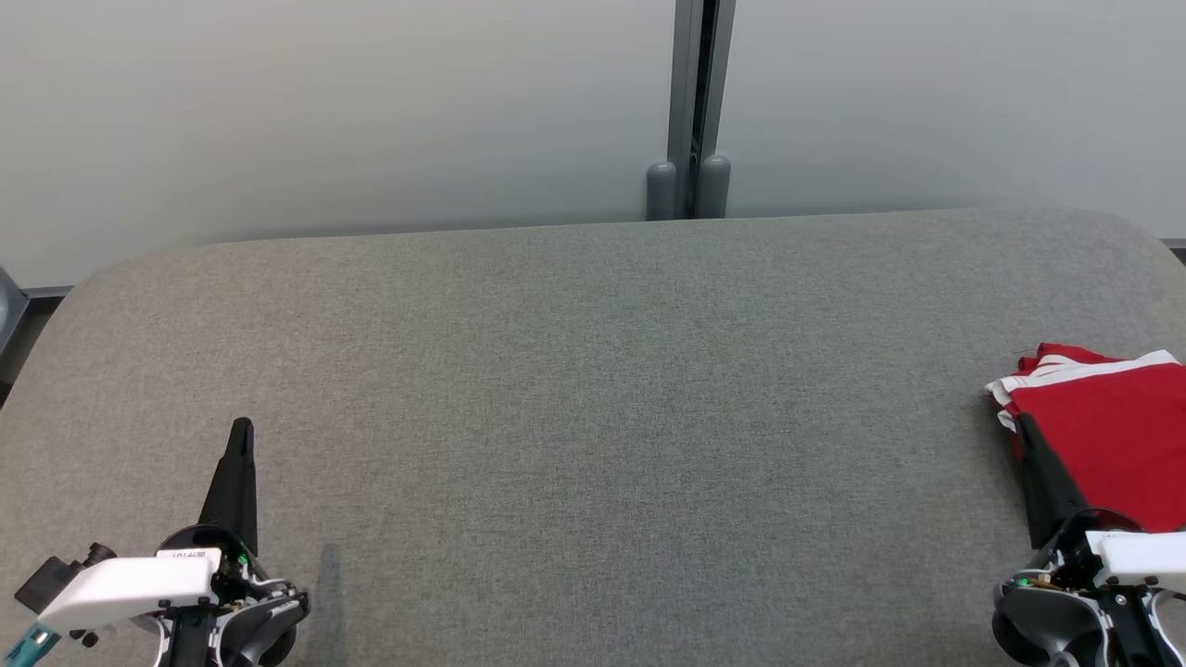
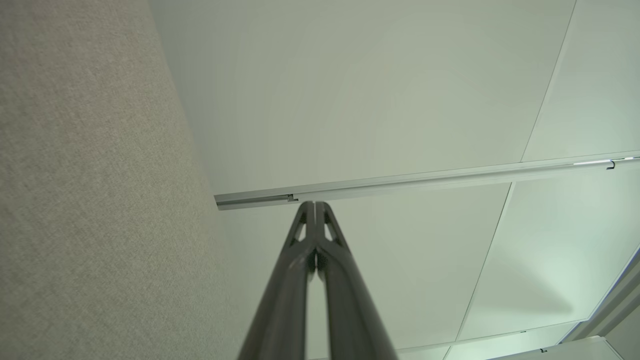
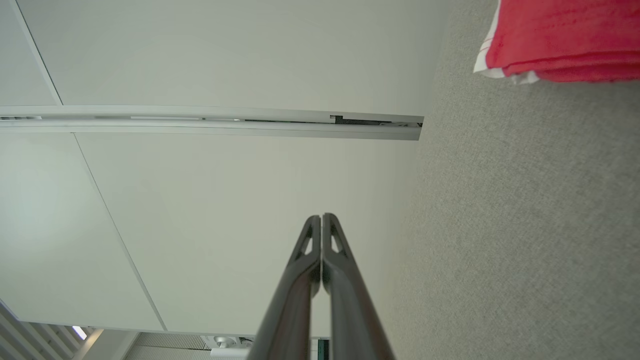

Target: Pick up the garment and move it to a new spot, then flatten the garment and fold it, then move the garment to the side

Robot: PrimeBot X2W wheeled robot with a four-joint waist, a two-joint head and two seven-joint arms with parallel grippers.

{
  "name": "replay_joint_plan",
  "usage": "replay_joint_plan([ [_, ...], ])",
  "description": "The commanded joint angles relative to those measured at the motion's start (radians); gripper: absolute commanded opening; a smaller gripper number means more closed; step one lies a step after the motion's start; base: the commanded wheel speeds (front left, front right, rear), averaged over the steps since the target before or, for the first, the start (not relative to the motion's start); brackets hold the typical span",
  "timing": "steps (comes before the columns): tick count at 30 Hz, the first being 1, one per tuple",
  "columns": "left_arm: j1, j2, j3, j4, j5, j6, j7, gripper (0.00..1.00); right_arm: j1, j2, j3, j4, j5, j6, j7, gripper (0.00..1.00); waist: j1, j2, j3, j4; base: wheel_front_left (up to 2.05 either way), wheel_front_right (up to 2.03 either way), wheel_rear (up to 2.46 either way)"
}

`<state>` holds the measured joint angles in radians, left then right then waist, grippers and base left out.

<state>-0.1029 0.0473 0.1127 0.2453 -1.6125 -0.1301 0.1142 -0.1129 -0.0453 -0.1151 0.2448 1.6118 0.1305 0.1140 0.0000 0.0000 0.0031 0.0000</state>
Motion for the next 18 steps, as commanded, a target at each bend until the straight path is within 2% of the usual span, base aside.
replay_joint_plan([
  [1,-0.012,0.006,0.004,-0.003,-0.001,-0.003,0.003,0.0,0.009,-0.009,-0.001,-0.004,0.002,0.0,0.004,0.0,0.0,0.0,0.0,0.0,0.0,0.0,0.0],
  [18,-0.012,0.005,0.004,-0.003,-0.001,-0.003,0.003,0.0,0.009,-0.009,0.0,-0.004,0.003,0.0,0.004,0.0,0.0,0.0,0.0,0.0,0.0,0.0,0.0],
])
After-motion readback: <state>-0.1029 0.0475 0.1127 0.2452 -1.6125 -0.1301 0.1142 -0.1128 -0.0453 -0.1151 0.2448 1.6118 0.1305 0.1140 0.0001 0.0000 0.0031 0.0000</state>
